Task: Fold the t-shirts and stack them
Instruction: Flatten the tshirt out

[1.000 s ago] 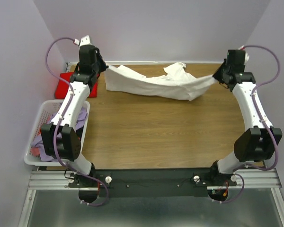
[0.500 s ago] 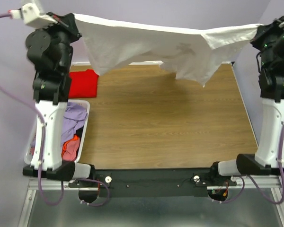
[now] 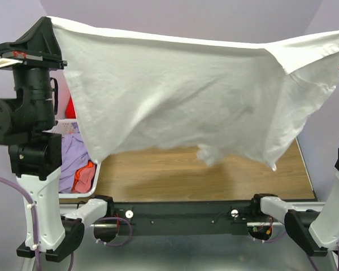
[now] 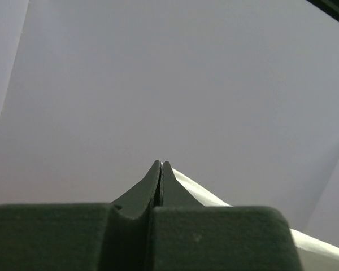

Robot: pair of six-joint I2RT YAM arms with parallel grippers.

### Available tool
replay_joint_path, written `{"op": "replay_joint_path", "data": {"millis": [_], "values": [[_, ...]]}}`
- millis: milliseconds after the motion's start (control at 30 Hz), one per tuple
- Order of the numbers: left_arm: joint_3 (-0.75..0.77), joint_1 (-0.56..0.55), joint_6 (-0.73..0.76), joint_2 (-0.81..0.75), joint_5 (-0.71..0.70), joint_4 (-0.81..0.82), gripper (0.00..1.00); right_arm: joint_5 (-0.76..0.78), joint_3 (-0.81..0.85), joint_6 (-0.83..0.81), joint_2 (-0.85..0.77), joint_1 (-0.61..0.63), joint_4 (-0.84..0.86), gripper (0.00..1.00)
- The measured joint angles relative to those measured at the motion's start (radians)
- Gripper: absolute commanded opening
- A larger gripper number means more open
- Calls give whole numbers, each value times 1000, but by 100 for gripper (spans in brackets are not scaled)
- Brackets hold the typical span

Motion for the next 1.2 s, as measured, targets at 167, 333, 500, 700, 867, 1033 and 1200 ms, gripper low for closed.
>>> {"op": "replay_joint_path", "data": {"millis": [167,333,500,700,867,1033,1200], "values": [[-54,0,8,44,10,-18,0,-27,-59,-41,6,0,9,1],[-246,0,6,135,53,-21,0,-63,-203,-60,45,0,23,1],[-431,0,2,395,107,-3,0,-91,-412,-77,177,0,65,1],[-411,1,14,809,143,-40,0,-96,-559,-76,511,0,94,1],[-156,2,41,1130,190,-122,0,-110,-526,-45,803,-3,98,0],[64,21,64,1300,234,-177,0,-160,-441,7,966,-26,108,0],[110,56,65,1322,274,-209,0,-218,-402,46,992,-49,118,0]]}}
